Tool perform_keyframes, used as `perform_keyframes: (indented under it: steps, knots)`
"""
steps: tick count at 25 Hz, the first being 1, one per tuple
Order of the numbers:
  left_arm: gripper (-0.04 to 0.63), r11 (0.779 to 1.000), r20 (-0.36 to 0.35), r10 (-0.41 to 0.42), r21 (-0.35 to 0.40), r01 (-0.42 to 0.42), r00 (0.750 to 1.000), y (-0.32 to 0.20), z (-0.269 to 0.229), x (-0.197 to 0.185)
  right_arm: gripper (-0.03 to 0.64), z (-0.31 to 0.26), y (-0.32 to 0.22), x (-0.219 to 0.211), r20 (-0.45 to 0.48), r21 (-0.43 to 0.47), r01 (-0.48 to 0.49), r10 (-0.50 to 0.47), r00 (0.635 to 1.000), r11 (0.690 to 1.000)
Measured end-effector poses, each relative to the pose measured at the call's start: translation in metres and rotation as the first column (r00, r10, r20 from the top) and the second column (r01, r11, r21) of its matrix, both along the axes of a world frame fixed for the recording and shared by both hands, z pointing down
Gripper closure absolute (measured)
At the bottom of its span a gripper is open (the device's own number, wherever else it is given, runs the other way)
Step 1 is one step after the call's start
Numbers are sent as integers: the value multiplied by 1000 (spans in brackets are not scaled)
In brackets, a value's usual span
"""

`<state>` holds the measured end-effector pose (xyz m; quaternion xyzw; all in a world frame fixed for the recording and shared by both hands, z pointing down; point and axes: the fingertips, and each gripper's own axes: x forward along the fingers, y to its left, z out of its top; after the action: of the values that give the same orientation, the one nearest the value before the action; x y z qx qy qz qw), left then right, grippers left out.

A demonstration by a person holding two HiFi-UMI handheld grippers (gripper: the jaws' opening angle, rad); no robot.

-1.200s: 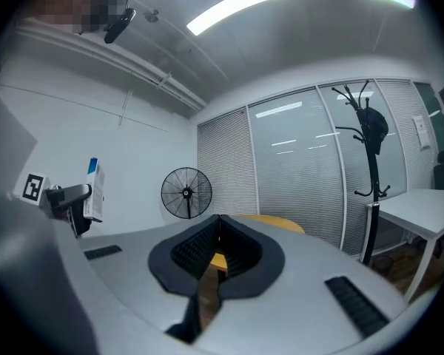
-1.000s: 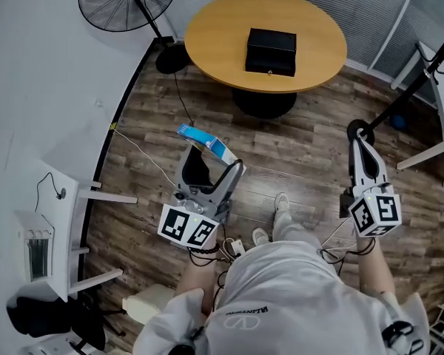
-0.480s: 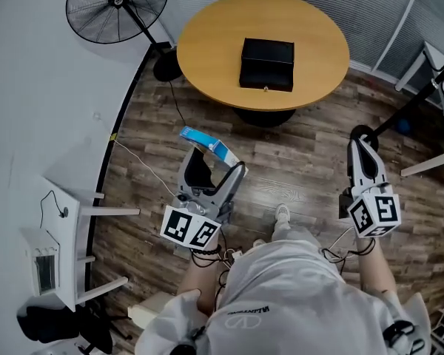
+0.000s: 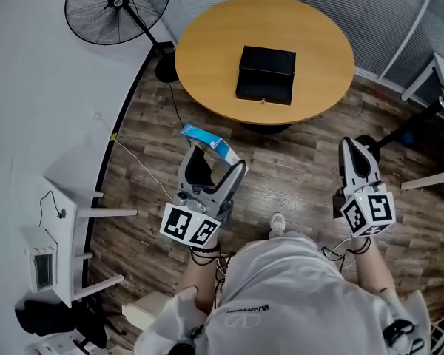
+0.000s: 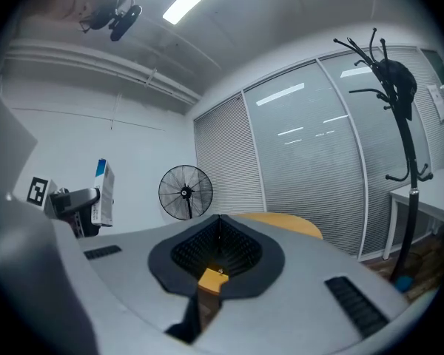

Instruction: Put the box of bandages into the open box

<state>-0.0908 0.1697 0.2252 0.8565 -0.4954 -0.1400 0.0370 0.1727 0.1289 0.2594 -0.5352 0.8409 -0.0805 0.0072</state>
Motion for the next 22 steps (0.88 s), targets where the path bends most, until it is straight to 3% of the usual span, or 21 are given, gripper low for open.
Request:
perform_keyframes:
  steps: [9,22]
  knots:
    - [166,1000,7,0,-11,0,1000,-31,3,21,598,7,-30,16,19,-19,8,-8,1000,1000]
    - [166,999,4,33,-14,-32,999,-82,8,8,598,15,-71,6,9,-31,-24,24,1000,999]
